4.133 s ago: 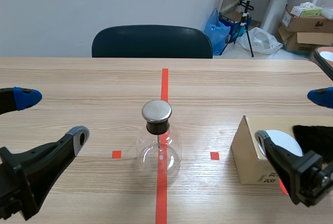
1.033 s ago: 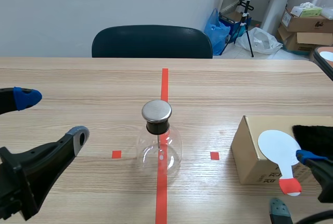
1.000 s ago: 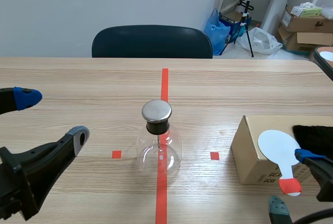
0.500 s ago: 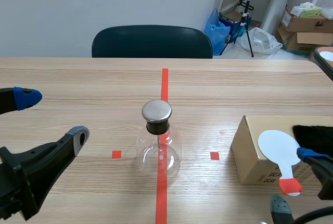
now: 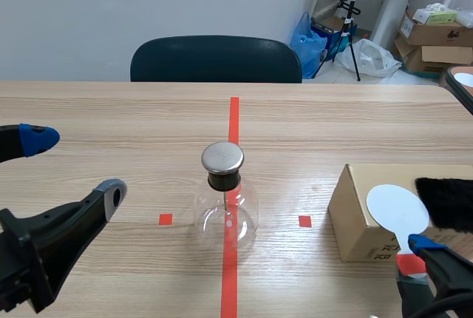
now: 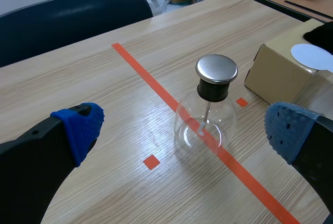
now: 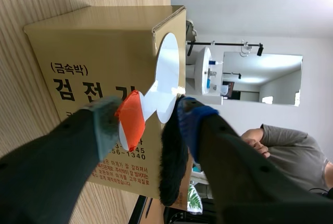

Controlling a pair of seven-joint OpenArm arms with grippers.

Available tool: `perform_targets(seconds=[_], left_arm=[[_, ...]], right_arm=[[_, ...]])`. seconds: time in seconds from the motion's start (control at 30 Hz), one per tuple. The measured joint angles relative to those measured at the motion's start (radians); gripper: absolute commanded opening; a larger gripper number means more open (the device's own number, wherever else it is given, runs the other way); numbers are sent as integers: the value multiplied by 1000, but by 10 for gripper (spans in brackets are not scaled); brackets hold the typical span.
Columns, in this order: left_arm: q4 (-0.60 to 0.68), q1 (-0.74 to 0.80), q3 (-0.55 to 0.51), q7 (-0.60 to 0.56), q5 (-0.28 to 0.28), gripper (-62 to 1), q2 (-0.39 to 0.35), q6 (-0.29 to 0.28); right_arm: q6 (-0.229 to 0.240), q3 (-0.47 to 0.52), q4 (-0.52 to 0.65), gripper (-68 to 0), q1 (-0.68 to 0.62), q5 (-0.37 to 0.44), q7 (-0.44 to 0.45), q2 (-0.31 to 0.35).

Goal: Do the electroscope experiment

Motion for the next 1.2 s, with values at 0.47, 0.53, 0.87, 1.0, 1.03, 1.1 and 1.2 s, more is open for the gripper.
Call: perform_targets(seconds=[0.47, 0.53, 0.87, 1.0, 1.03, 1.1, 1.2], left_arm=[[0, 0, 0, 0, 0, 14, 0, 0], [0, 0, 0, 0, 0, 14, 0, 0], [0, 0, 0, 0, 0, 14, 0, 0], [0, 0, 0, 0, 0, 14, 0, 0], [0, 0, 0, 0, 0, 14, 0, 0], [0, 0, 0, 0, 0, 14, 0, 0], [0, 0, 0, 0, 0, 14, 0, 0]], right_arm=[[0, 0, 0, -666, 0, 0, 0, 0], [0, 0, 0, -666, 0, 0, 0, 0], [0, 0, 0, -666, 0, 0, 0, 0], [0, 0, 0, -666, 0, 0, 0, 0], [0, 0, 0, -666, 0, 0, 0, 0], [0, 0, 0, -666, 0, 0, 0, 0], [0, 0, 0, -666, 0, 0, 0, 0]])
